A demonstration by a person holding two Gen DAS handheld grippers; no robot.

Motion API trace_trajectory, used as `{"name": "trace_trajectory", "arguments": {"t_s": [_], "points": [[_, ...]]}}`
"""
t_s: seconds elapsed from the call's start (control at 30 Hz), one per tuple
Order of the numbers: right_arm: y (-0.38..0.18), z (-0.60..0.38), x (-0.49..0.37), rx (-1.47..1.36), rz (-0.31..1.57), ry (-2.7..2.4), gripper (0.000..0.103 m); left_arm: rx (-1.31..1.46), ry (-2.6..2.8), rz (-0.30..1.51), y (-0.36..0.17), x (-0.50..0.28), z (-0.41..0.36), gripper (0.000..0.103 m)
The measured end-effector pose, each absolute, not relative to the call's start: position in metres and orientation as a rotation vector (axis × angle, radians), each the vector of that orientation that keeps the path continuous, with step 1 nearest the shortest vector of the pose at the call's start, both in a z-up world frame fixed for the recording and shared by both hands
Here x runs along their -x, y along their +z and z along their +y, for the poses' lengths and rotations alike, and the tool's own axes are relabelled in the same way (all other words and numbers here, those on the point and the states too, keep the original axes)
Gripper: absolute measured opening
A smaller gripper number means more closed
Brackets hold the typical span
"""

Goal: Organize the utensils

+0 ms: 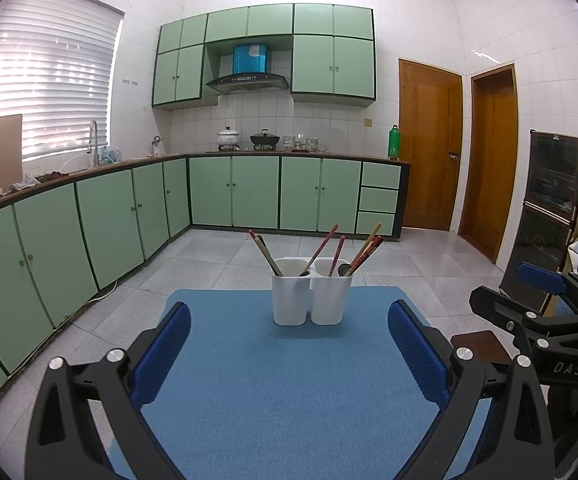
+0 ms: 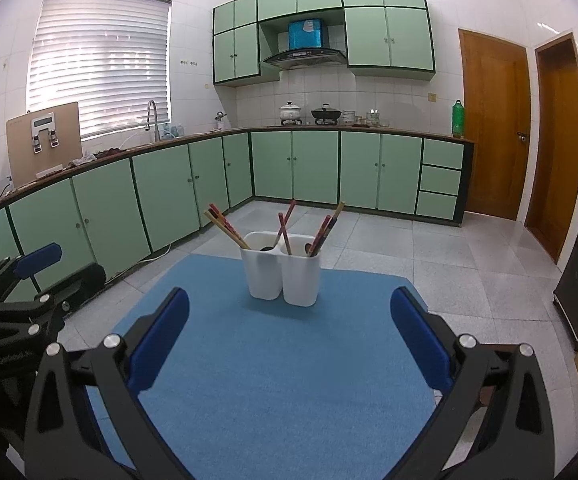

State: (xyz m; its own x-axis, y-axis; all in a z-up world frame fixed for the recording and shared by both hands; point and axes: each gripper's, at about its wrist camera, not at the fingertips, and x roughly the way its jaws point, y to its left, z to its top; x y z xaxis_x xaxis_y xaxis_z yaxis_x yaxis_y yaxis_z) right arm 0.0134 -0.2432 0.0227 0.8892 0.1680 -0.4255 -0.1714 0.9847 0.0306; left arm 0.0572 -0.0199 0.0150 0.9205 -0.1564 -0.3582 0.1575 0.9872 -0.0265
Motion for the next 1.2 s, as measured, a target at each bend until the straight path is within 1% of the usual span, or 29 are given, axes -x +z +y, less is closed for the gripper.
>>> {"name": "trace_trajectory", "arguments": {"t_s": [1.2], "points": [[0.0182,-0.2455,-0.0148,0.007,0.441,0.171,0.098,0.002,-0.155,0.37,0.0147,-0.0545,-0.0181,0.097]]}}
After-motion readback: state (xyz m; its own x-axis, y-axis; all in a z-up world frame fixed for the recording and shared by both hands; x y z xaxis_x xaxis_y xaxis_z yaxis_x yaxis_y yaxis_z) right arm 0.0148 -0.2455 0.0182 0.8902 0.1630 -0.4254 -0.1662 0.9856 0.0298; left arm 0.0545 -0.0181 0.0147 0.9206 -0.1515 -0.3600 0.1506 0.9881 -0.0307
